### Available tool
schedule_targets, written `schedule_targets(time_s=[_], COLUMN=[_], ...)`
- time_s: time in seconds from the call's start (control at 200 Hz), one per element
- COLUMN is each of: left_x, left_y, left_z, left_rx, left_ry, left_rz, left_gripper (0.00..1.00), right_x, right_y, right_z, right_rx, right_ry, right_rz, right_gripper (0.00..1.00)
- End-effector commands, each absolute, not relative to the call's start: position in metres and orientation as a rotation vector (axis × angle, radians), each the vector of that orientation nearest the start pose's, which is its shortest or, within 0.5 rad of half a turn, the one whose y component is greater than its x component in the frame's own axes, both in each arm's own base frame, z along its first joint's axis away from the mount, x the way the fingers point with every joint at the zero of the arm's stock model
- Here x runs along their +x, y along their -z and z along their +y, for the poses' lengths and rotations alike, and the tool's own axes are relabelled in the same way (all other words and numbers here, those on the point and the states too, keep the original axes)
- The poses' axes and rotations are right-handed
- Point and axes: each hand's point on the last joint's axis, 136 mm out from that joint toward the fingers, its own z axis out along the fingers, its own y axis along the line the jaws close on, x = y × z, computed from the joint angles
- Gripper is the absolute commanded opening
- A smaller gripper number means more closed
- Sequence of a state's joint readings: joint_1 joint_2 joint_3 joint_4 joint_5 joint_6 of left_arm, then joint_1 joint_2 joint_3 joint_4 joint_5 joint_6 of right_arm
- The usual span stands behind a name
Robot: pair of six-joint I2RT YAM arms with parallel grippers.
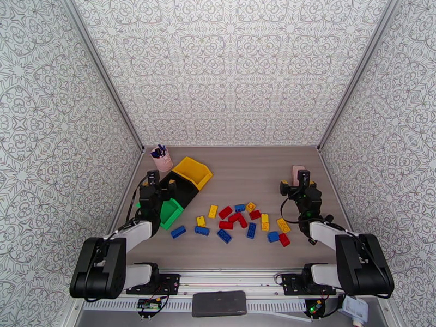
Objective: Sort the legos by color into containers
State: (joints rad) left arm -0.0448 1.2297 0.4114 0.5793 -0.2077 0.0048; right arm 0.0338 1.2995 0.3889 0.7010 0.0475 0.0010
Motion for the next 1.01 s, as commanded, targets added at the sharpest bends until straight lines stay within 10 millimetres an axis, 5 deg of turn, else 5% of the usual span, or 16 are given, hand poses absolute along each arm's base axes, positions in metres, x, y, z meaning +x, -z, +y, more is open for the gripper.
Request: schedule_targets(time_s=[0.0,0.17,0.335,0.625,0.785,1.0], left_x=[0.367,0.347,0.321,0.303,0.317,0.324], left_y=[-0.174,-0.197,-0.212,-0.193,-0.174,-0.143], left_z=[0.018,0.002,0.008,-0.001,-0.014,-0.019], left_rx=[-0.103,-0.133,-0.479,-0.83,-0.928,-1.054], left_ry=[-0.23,-0.196,-0.161,-0.164,-0.156,-0.262], left_rz=[1.85,1.852,1.847,1.944,2.055,2.17], left_gripper=[1.0,1.0,1.0,1.0,0.99,0.83], right_x=[0.385,0.377,0.366,0.332,0.312,0.285], right_y=[-0.174,-0.199,-0.219,-0.254,-0.254,-0.249], right_z=[0.02,0.053,0.108,0.211,0.245,0.278], right_rx=[-0.059,-0.171,-0.33,-0.547,-0.697,-0.94], right_ry=[0.008,-0.03,-0.15,-0.536,-0.64,-0.72], right_rz=[1.794,1.765,1.755,1.682,1.677,1.676], right_gripper=[0.99,0.99,1.0,0.99,1.0,1.0])
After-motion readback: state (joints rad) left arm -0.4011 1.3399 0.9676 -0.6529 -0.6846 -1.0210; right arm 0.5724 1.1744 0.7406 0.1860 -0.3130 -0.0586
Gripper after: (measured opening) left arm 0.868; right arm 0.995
